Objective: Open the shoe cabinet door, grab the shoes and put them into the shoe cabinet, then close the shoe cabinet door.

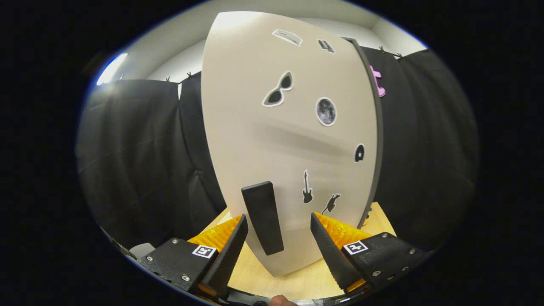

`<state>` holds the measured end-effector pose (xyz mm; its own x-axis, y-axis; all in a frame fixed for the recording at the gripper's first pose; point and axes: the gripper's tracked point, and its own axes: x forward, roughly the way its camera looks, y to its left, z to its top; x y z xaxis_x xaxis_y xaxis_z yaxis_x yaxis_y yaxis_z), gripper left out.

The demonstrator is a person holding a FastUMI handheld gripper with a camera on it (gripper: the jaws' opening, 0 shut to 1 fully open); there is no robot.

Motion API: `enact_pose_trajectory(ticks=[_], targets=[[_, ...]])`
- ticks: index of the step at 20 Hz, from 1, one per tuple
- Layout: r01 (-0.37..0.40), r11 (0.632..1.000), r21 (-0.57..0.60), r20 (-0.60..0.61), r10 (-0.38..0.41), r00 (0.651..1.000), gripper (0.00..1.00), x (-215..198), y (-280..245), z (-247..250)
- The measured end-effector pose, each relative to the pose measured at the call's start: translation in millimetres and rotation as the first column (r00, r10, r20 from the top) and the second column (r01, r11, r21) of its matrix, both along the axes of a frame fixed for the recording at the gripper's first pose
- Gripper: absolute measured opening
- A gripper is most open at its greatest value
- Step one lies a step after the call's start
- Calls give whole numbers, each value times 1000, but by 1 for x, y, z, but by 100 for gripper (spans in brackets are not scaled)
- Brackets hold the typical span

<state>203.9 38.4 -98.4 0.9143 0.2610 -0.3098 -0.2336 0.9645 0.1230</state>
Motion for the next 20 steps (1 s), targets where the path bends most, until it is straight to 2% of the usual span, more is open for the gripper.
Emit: enact_pose_trajectory(ticks=[6, 20], targets=[[-102, 994, -49, -2, 102, 995, 93, 30, 43, -4], [-182, 983, -19, 7, 182, 983, 92, 85, 66, -10]])
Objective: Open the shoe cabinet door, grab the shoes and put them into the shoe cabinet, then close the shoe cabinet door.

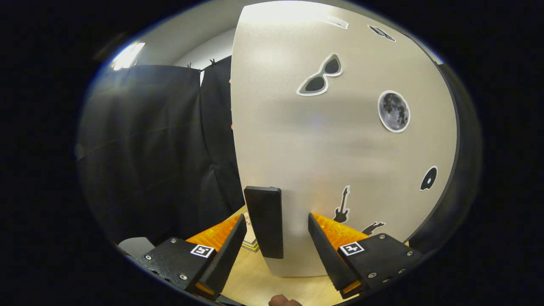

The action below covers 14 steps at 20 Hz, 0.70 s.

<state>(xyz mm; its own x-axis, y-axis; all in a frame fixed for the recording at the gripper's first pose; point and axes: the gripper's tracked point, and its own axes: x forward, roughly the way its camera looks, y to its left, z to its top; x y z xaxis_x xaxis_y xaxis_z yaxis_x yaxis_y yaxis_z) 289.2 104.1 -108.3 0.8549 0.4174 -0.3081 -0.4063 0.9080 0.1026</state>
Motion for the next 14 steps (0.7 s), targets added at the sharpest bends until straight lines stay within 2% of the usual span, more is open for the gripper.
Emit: enact_pose_trajectory(ticks=[7, 14], targets=[[-22, 999, 25, 9, 21, 1000, 91, 23, 4, -1], [-27, 1000, 2, 20, 27, 999, 91, 39, 4, -7]])
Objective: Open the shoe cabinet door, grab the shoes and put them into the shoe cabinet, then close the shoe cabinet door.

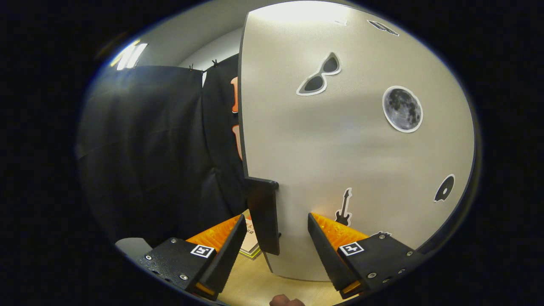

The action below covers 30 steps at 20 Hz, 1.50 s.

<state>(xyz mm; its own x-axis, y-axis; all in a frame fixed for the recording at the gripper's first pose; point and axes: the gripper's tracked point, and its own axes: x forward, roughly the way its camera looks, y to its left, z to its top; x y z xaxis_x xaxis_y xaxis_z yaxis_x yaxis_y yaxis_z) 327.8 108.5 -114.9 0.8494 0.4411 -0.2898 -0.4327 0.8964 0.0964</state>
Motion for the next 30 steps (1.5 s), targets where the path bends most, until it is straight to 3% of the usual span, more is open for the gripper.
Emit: enact_pose_trajectory(ticks=[10, 17, 24, 30], targets=[[71, 997, -1, -1, -71, 997, 92, -13, -5, 10], [243, 970, -18, 15, -243, 970, 92, -82, -44, 26], [430, 903, -7, 96, -427, 899, 93, -168, -115, 67], [459, 888, 28, 157, -457, 875, 93, -249, -167, 99]])
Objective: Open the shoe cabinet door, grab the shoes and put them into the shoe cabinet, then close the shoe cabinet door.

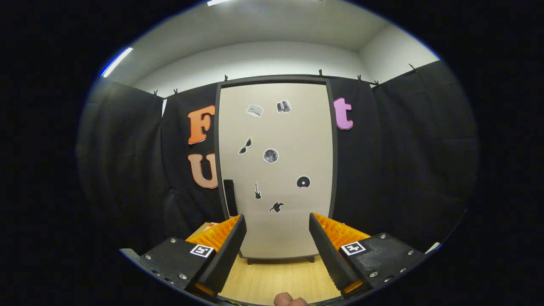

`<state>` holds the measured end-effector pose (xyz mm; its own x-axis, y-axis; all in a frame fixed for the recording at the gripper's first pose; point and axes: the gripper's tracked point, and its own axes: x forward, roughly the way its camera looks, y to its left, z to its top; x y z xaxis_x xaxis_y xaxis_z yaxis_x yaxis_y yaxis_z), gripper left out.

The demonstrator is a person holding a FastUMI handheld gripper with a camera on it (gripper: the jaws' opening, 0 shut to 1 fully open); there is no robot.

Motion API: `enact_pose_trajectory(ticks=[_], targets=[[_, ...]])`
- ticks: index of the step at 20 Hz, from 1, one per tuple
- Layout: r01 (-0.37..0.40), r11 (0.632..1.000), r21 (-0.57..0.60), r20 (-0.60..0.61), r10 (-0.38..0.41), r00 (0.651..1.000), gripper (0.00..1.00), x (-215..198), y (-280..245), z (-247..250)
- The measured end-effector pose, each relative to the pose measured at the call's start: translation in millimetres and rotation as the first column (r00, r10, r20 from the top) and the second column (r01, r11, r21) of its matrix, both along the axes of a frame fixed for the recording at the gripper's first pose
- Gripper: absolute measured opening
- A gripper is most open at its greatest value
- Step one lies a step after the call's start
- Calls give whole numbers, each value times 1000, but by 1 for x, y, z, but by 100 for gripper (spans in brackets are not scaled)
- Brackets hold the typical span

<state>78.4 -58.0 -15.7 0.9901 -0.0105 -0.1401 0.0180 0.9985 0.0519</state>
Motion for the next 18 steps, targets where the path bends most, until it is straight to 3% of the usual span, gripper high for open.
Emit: enact_pose_trajectory(ticks=[7, 18], targets=[[22, 1000, 15, 28, -22, 999, 93, -78, -37, 5], [-2, 1000, 0, 35, 2, 999, 93, -101, -47, 3]])
